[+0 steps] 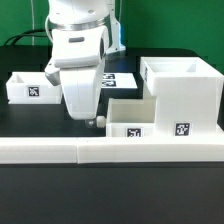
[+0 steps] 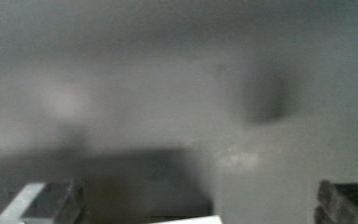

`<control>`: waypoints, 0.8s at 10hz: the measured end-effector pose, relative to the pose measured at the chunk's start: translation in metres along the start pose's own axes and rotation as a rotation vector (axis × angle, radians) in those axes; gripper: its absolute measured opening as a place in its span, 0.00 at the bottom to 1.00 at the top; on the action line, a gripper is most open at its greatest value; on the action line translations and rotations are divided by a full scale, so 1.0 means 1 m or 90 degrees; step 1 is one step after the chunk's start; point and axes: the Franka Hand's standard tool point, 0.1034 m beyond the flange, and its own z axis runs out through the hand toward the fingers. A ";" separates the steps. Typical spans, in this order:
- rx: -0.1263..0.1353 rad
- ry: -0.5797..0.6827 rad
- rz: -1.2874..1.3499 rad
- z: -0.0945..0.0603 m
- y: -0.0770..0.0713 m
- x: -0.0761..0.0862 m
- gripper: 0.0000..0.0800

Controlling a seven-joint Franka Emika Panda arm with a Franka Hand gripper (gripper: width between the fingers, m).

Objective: Assemble drawer

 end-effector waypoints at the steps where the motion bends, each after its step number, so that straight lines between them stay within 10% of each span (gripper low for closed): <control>1: 0.000 -0.007 0.020 0.000 0.000 0.001 0.81; 8: 0.001 -0.025 0.005 0.001 0.001 0.002 0.81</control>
Offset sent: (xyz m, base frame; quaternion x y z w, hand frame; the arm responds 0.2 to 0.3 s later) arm 0.0000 0.0000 0.0000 0.0000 0.0000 0.0000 1.0000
